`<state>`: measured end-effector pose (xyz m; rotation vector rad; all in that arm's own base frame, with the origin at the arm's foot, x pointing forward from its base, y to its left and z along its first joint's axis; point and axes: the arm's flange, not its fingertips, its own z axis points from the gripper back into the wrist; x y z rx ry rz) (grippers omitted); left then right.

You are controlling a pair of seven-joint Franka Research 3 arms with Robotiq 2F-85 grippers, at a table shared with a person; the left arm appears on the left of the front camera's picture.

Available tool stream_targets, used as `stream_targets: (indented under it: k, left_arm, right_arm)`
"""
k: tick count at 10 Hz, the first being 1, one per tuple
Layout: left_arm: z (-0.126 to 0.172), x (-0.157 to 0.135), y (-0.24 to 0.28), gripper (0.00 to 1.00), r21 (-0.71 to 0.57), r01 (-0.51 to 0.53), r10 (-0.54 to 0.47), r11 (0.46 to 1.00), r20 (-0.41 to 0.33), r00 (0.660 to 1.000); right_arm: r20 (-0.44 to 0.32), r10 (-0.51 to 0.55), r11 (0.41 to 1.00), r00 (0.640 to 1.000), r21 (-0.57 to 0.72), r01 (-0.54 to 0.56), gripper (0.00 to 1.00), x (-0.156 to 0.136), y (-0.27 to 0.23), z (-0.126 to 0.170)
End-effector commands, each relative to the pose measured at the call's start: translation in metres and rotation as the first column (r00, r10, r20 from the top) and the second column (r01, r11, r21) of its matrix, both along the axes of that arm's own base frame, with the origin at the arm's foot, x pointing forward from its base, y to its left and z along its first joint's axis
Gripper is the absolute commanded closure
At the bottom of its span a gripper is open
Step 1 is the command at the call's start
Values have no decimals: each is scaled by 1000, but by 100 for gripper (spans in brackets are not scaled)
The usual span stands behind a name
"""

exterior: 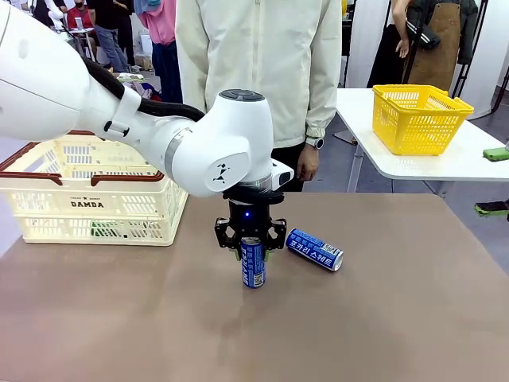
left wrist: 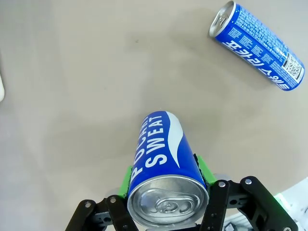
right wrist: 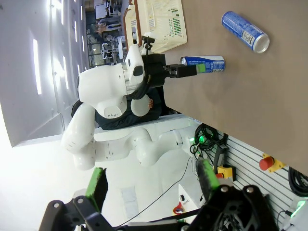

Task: Place the drinks into the Shopping basket.
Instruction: Pick up one drink and place it into the Shopping basket.

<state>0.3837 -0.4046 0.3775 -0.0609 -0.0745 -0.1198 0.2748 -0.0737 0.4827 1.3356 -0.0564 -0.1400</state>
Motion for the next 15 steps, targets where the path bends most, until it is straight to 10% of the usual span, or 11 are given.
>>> stream_targets:
  k: [1, 4, 10, 15]
  left_arm:
    - [-2, -3, -1, 100, 30, -15, 15, 999, 4, 1000]
    - [14, -2, 3, 100, 4, -17, 17, 1000, 2, 1000]
    - [155, -10, 21, 100, 12, -25, 24, 1000, 61, 998]
    - [164, -15, 22, 100, 4, -23, 23, 1000, 70, 997]
  right_arm:
    - [-2, 4, 1000, 1000, 7, -4, 0, 0, -1, 4]
    - [-2, 4, 1000, 1000, 7, -4, 0, 0, -1, 4]
    - [-2, 4, 1000, 1000, 7, -4, 0, 0, -1, 4]
    - [-2, 4, 1000, 1000, 7, -4, 0, 0, -1, 4]
